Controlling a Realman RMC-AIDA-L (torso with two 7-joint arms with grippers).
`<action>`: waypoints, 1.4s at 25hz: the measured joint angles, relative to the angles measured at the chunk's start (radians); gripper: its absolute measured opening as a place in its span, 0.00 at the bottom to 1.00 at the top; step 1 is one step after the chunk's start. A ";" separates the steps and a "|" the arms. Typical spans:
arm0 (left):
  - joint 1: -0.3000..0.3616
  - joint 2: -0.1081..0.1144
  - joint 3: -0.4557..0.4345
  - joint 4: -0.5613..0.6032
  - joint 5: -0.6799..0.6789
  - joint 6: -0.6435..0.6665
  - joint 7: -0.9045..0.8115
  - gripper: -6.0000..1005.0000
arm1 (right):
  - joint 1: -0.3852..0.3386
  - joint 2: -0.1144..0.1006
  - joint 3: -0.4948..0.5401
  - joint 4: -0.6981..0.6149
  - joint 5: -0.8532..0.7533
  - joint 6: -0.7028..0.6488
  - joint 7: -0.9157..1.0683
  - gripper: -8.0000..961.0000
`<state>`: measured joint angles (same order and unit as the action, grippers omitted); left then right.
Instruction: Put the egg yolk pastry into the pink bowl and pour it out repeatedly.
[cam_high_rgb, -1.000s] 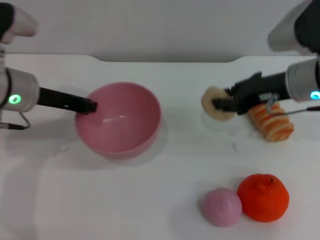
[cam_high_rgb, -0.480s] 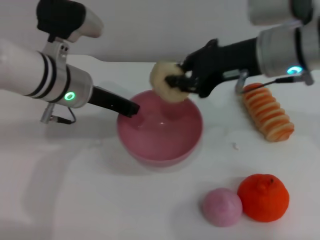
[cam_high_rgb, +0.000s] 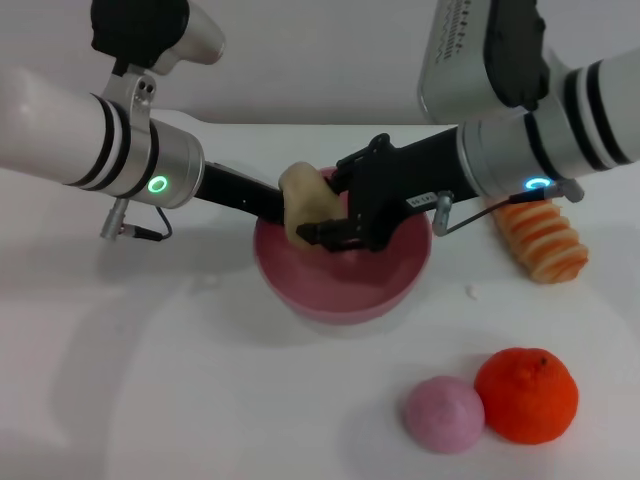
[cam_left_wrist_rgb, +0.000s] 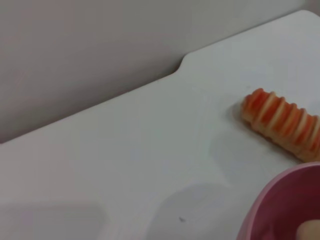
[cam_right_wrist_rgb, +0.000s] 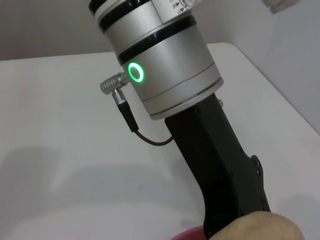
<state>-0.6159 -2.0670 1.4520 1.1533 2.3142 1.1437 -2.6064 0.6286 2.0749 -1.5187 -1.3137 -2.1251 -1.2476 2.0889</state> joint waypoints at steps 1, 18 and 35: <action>0.002 0.000 -0.002 -0.001 0.000 -0.004 0.000 0.01 | -0.011 0.000 0.004 -0.014 0.001 0.000 0.002 0.46; 0.054 0.005 -0.017 -0.002 0.006 -0.127 0.008 0.01 | -0.146 0.003 0.154 -0.102 0.003 0.024 0.060 0.54; 0.364 0.002 0.575 0.230 -0.002 -0.971 0.495 0.01 | -0.215 -0.015 0.584 0.184 -0.004 0.036 0.103 0.54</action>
<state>-0.2523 -2.0645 2.0275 1.3831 2.3118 0.1722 -2.1113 0.4137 2.0596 -0.9349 -1.1301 -2.1287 -1.2112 2.1919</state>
